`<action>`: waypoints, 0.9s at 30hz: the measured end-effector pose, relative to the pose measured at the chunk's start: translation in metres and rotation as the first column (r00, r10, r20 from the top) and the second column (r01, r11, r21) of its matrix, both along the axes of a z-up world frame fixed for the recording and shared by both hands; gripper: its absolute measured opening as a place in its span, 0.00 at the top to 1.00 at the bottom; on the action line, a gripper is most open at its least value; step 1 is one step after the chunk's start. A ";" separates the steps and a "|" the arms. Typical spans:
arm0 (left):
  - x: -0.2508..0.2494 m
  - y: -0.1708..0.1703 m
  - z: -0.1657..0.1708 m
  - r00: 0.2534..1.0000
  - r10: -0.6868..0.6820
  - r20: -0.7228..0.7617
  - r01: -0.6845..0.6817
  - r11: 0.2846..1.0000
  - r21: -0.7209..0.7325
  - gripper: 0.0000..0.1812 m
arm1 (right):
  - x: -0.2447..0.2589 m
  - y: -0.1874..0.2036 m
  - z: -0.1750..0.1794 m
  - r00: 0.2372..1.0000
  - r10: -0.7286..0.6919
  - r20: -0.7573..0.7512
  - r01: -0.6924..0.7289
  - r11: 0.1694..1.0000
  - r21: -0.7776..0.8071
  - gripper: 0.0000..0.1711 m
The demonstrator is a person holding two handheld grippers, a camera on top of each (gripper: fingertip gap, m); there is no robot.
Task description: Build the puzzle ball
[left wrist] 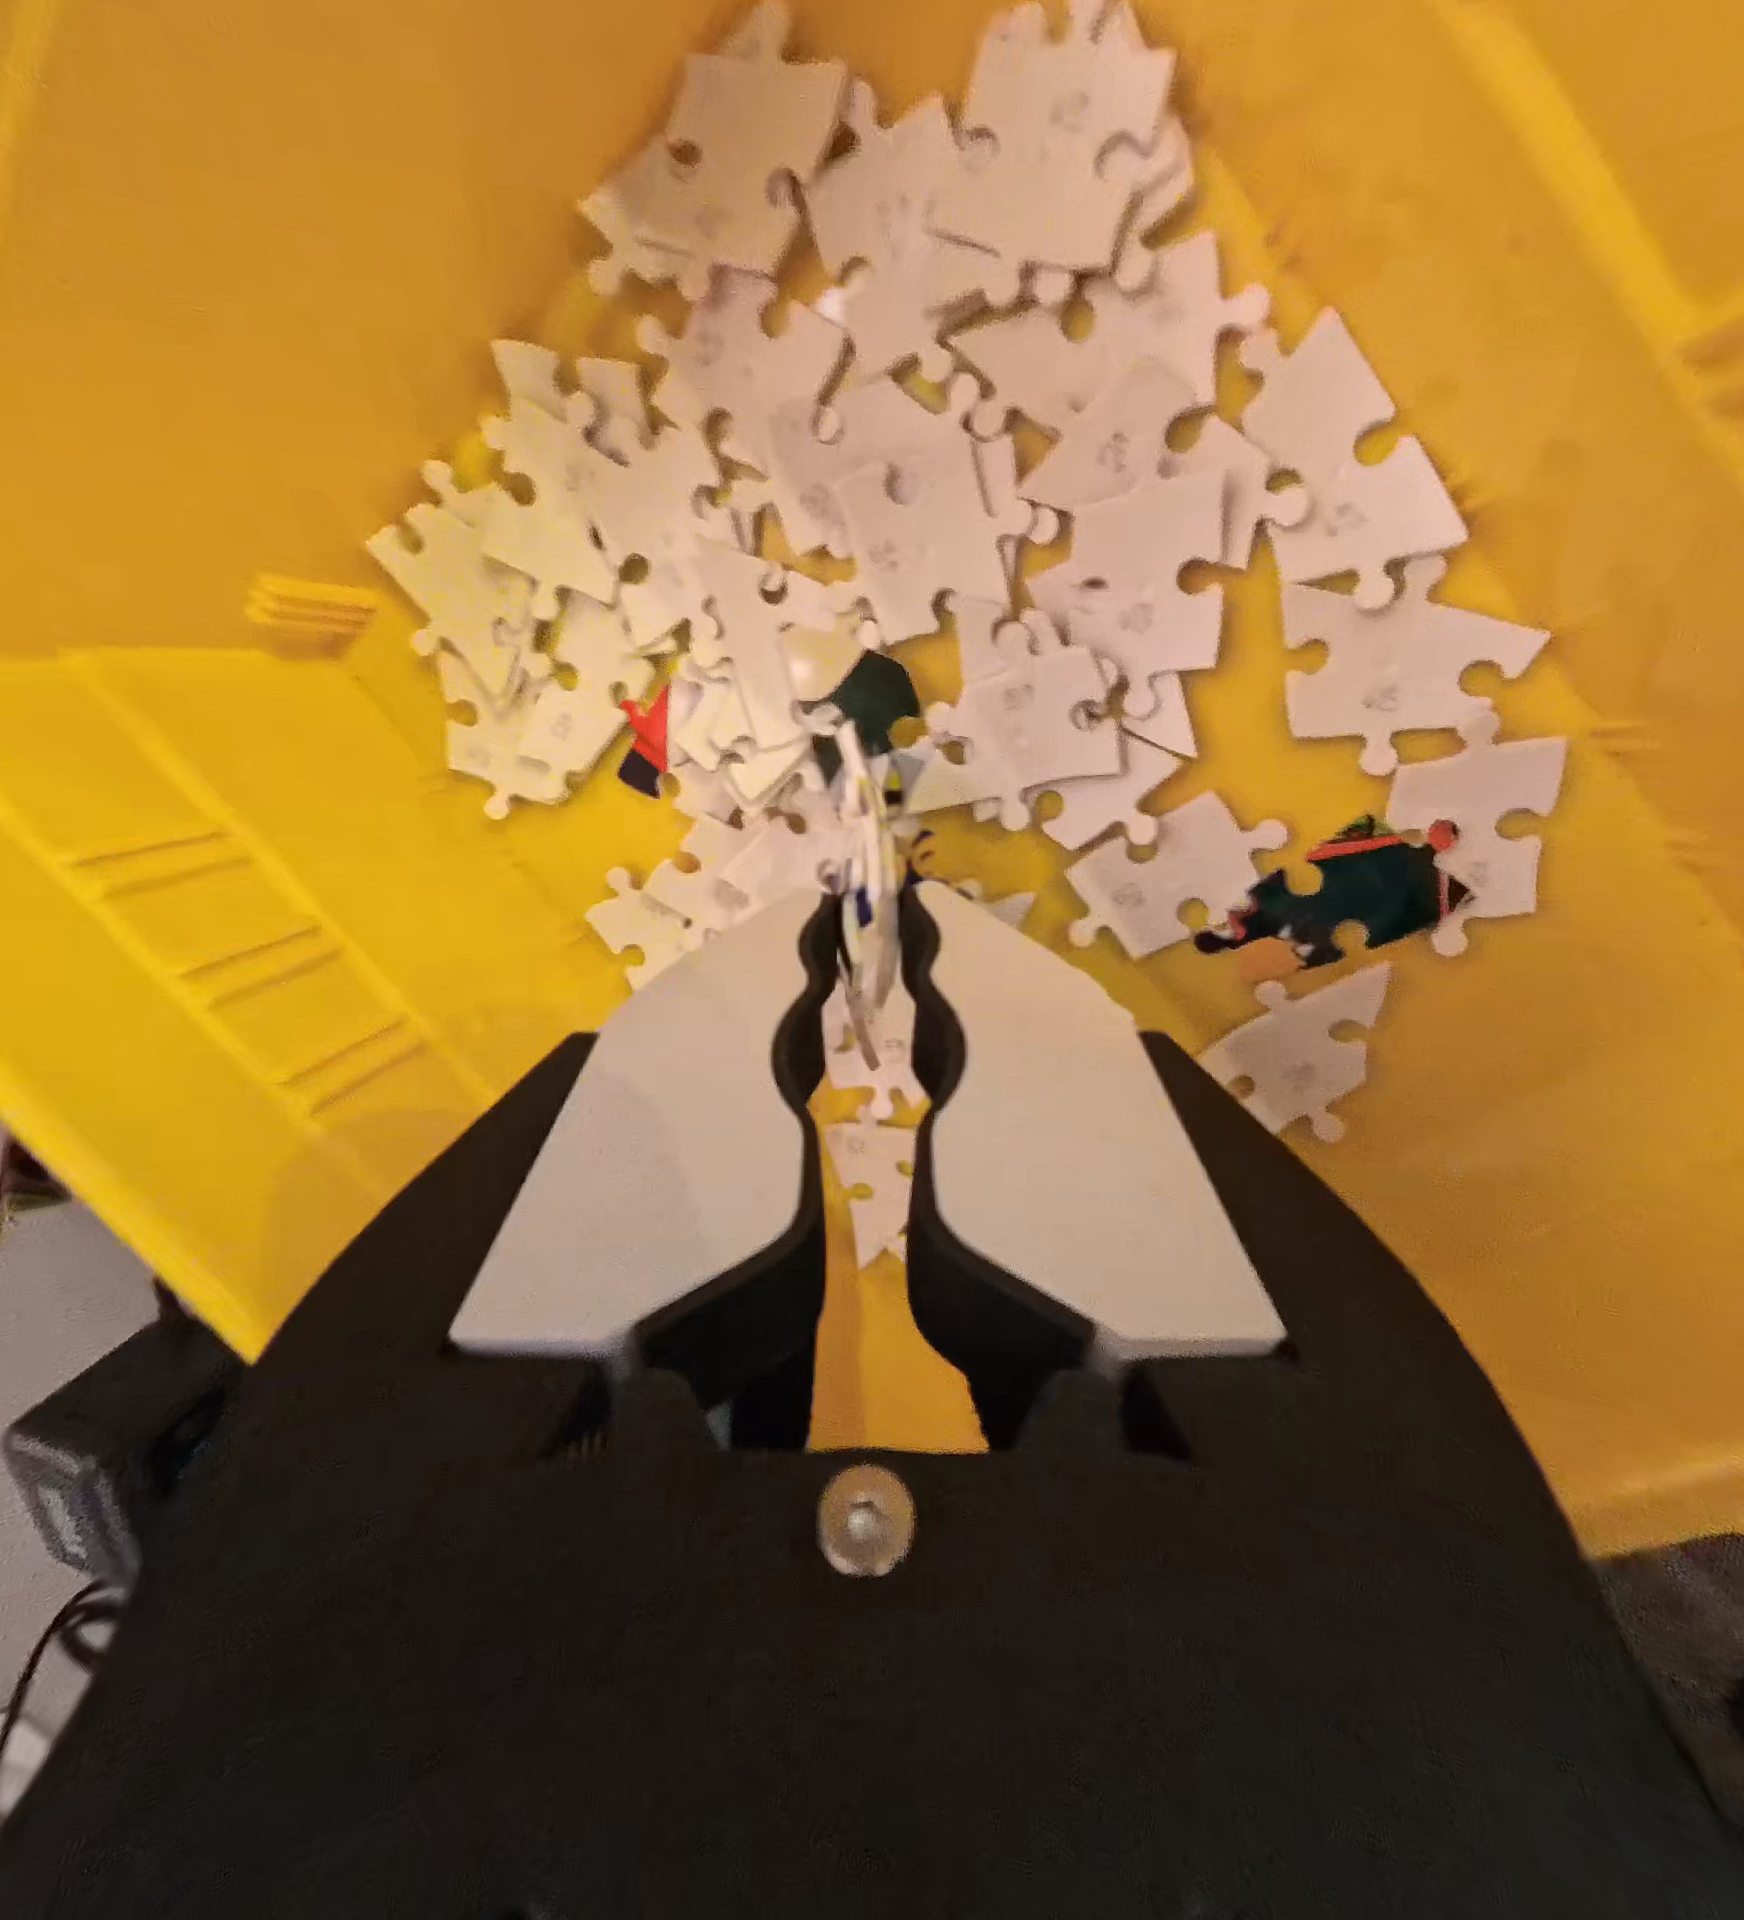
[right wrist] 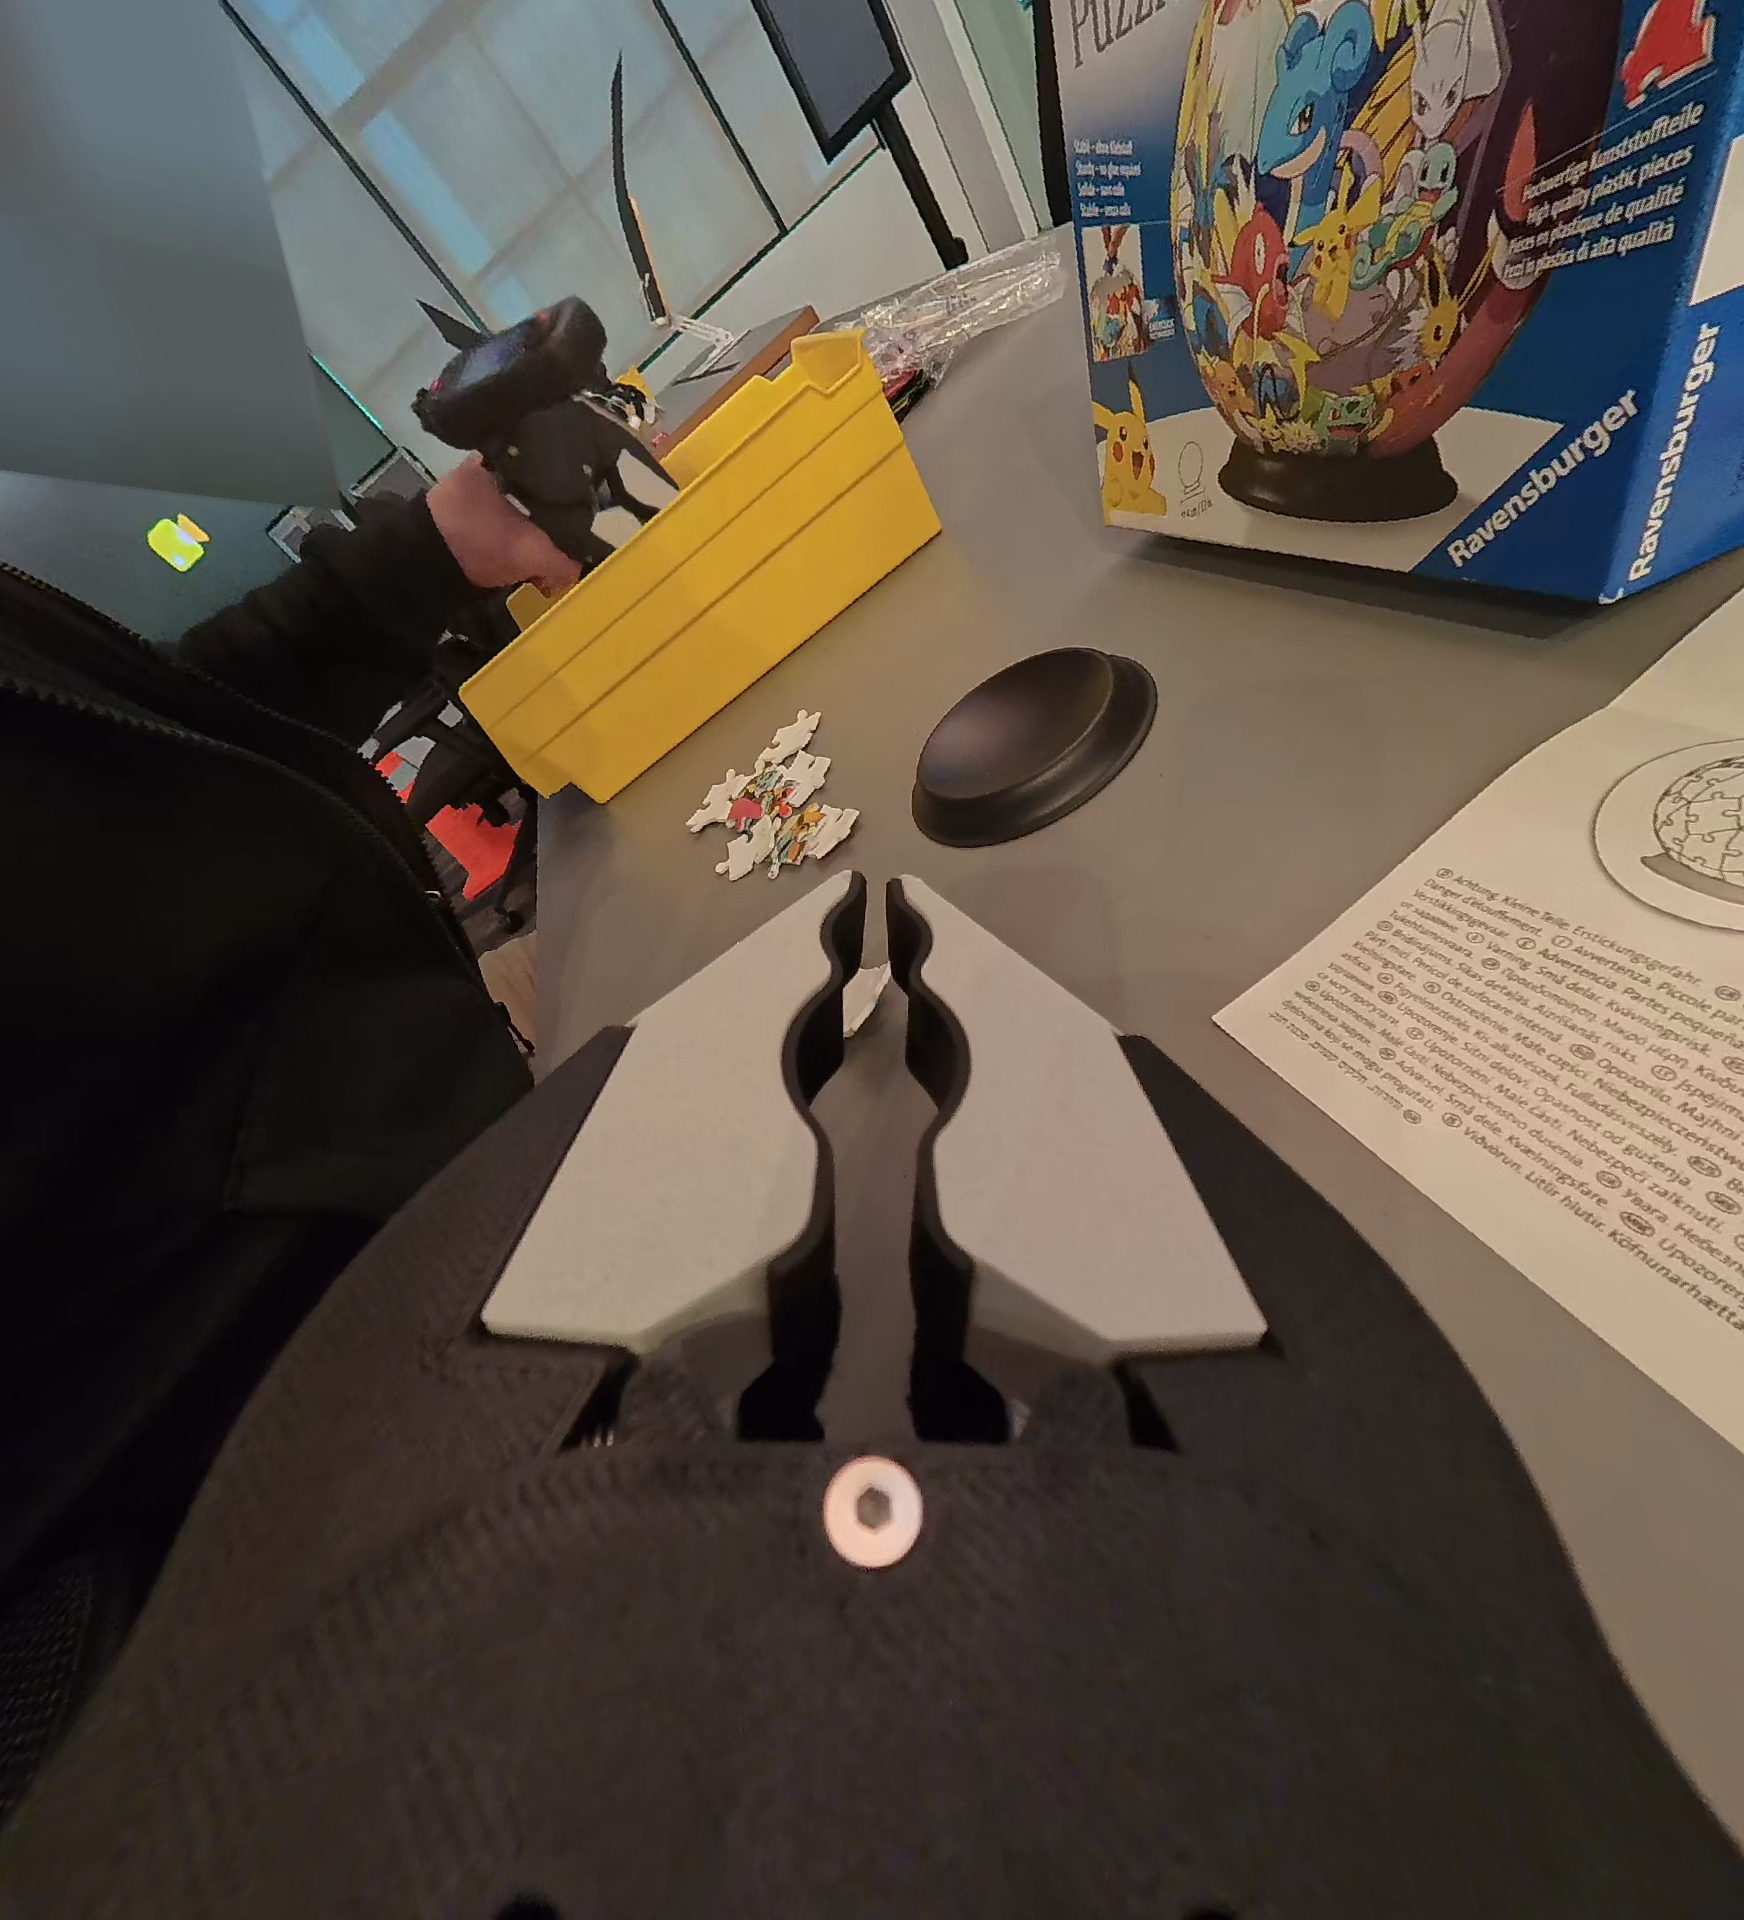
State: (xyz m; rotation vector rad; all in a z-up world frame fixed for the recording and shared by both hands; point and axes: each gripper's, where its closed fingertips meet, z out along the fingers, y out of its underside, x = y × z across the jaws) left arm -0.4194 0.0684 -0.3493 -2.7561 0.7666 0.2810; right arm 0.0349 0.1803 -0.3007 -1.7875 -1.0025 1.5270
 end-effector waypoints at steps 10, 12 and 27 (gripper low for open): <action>0.031 -0.025 -0.001 0.991 -0.042 0.127 0.049 0.997 -0.051 0.81 | 0.000 0.000 0.000 1.000 0.001 -0.001 -0.001 1.000 -0.001 0.99; 0.052 -0.030 -0.004 0.972 -0.121 0.200 0.137 0.988 -0.066 0.81 | 0.000 0.000 0.000 1.000 0.001 -0.001 -0.001 1.000 0.001 0.99; 0.073 -0.040 -0.021 0.943 -0.234 0.236 0.272 0.952 -0.141 0.91 | 0.001 0.000 0.002 1.000 -0.001 -0.013 0.001 1.000 0.001 0.99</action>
